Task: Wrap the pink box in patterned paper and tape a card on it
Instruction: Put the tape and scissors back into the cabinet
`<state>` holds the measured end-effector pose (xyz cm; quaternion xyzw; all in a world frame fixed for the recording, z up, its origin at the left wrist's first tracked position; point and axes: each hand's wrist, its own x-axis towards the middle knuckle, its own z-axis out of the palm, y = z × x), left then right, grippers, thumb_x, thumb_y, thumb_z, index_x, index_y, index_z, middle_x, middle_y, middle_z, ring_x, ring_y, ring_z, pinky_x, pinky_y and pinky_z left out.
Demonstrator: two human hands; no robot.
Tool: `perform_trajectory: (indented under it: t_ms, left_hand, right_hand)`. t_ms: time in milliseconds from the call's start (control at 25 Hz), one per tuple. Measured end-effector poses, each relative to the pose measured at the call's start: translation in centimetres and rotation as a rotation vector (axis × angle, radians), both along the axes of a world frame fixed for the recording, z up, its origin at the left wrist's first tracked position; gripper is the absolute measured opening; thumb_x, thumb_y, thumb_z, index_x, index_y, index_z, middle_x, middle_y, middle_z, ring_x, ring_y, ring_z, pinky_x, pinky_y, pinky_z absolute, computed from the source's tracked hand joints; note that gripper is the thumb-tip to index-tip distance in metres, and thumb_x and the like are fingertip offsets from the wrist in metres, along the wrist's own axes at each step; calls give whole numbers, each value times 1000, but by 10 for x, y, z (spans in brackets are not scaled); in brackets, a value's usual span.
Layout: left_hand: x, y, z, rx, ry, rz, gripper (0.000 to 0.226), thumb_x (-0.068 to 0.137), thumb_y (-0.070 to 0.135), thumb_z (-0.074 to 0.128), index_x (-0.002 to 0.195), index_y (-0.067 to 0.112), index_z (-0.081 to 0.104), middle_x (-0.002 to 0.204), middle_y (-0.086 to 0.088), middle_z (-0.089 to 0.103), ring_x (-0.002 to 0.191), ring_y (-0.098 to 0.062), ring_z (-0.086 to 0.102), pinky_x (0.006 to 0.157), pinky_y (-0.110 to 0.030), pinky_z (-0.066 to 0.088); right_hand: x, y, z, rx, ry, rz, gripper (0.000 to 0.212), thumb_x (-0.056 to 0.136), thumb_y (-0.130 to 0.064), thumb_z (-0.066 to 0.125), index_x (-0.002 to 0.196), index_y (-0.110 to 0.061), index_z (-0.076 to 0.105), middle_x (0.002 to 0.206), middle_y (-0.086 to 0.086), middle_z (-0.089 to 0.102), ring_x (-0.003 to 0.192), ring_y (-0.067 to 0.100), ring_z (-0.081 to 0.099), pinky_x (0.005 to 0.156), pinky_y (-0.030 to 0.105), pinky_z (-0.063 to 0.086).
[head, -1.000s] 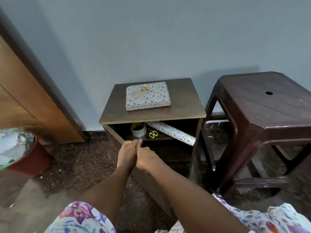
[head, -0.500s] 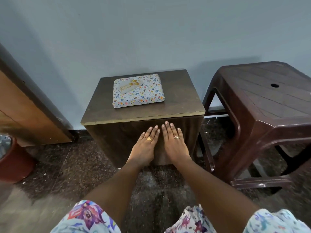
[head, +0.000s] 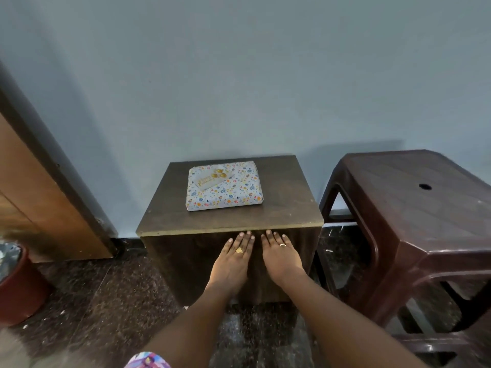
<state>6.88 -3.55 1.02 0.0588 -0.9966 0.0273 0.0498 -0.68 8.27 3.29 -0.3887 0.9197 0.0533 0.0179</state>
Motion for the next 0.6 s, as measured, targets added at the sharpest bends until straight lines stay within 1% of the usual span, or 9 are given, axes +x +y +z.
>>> perform_trajectory:
  t_ms: [40,80,120,160,200,280,400,520,600]
  left_hand:
    - [-2,-1,8,-23,86,-66,62,87,7,26,148,11,19,157,-3,15,145,-14,9,115,-30,5]
    - [-5,-2,19,1,151,-97,64,79,6,28,142,12,38,150,-3,35,140,-14,28,112,-32,19]
    - [-9,-6,32,10,243,-104,66,73,5,27,135,13,50,141,-2,49,131,-15,44,108,-34,29]
    - [-13,-14,43,31,332,-70,68,72,1,26,134,12,51,136,-3,54,123,-18,54,106,-35,33]
    - [-17,-25,59,122,411,6,68,75,-5,26,139,11,44,136,-5,53,120,-21,55,109,-35,31]
    - [-31,-60,83,301,502,239,69,83,-11,32,148,12,24,140,-11,45,122,-26,47,111,-36,30]
    - [-63,-129,83,401,555,501,58,92,-1,37,147,7,22,148,-15,31,131,-30,34,108,-36,34]
    - [-76,-168,63,547,404,627,48,100,21,36,145,7,27,152,-15,24,141,-29,21,112,-40,23]
    - [-70,-165,55,688,407,619,50,99,31,39,144,10,32,145,-15,38,136,-30,33,107,-39,30]
  right_hand:
    - [0,-1,15,-58,37,27,46,97,-10,35,142,-4,33,148,15,36,136,26,35,113,36,26]
    - [-1,-3,30,-140,84,33,37,96,-11,36,130,-7,49,132,13,55,122,26,51,100,34,39]
    - [-2,-8,44,-242,124,0,32,95,-13,37,118,-10,58,114,10,64,106,26,60,84,32,45]
    - [-5,-15,57,-351,148,-66,28,94,-14,38,109,-10,62,103,8,67,95,25,62,73,30,45]
    - [-10,-25,67,-475,153,-142,27,95,-16,39,105,-9,63,99,8,66,91,24,62,69,28,43]
    - [-30,-55,76,-719,84,-298,27,94,-21,45,110,-5,61,105,11,61,96,24,57,73,27,41]
    - [-73,-107,75,-920,-163,-540,43,92,-33,51,124,-4,50,124,14,50,111,28,50,88,34,40]
    - [-99,-134,61,-866,-329,-698,58,90,-44,54,132,-7,42,132,13,49,119,30,48,92,38,41]
    - [-105,-136,54,-809,-413,-719,62,87,-47,57,134,-9,40,132,10,51,120,30,50,91,39,42]
